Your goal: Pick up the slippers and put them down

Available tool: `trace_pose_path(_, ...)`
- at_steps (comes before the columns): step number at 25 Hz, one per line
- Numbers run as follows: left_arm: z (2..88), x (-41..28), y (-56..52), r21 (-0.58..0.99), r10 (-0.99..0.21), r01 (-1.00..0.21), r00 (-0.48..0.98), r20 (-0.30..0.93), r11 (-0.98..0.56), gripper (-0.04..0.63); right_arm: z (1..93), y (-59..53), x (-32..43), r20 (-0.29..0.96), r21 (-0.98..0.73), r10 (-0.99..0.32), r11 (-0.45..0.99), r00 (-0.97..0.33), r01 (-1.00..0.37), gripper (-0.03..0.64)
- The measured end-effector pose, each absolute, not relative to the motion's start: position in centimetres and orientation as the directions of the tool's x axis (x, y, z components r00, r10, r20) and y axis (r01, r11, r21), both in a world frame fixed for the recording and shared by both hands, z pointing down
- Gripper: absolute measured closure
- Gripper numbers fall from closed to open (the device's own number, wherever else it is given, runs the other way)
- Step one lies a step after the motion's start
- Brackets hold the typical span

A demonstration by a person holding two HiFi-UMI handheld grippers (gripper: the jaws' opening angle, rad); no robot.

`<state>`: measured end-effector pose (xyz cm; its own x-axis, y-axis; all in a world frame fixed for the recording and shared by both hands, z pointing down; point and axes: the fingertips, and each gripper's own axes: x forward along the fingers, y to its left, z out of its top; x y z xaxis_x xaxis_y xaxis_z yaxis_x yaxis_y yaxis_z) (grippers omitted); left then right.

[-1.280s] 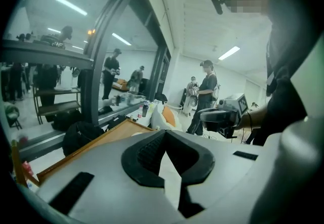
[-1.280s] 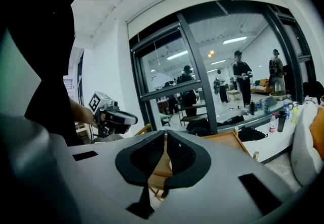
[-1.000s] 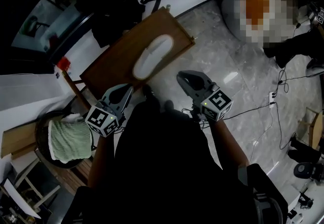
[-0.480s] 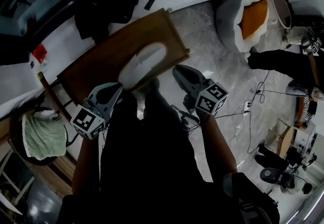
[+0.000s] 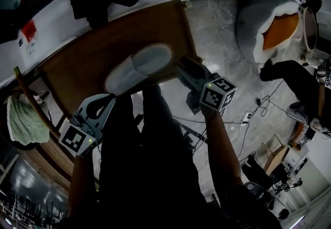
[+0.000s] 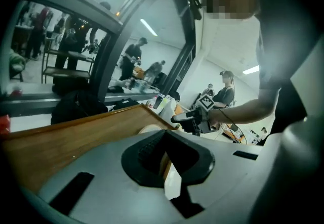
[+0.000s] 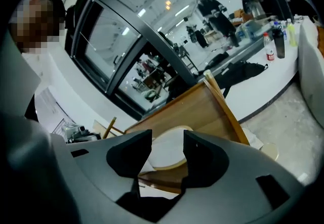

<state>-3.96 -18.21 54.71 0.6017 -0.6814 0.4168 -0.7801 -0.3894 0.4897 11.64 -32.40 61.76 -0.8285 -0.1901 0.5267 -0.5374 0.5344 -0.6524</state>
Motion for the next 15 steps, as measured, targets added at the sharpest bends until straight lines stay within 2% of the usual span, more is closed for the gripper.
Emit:
trace_pose_path(4,57.1,-1.8,-19.3,0.505,-0.671,-0.773,0.61,0.422,-0.384,0.583,65.1,-32.9,11.5,0.58,-0.669,-0.103,0.506,-0.808,-0.544,0.448)
trace_pose_path(10,58.5,-0.5,-20.6,0.524,-0.676,-0.761,0.617,0.403,-0.382,0.583,68.0,-33.7,11.3,0.669,-0.622,-0.056,0.504,-0.741,-0.599,0.448)
trace_pose_path(15,59.3,-0.6,-20.8,0.539,-0.667,-0.756,0.621,0.412,-0.371,0.583,69.0,-34.2,10.9,0.679,-0.648,-0.025,0.45,-0.734,-0.614,0.448)
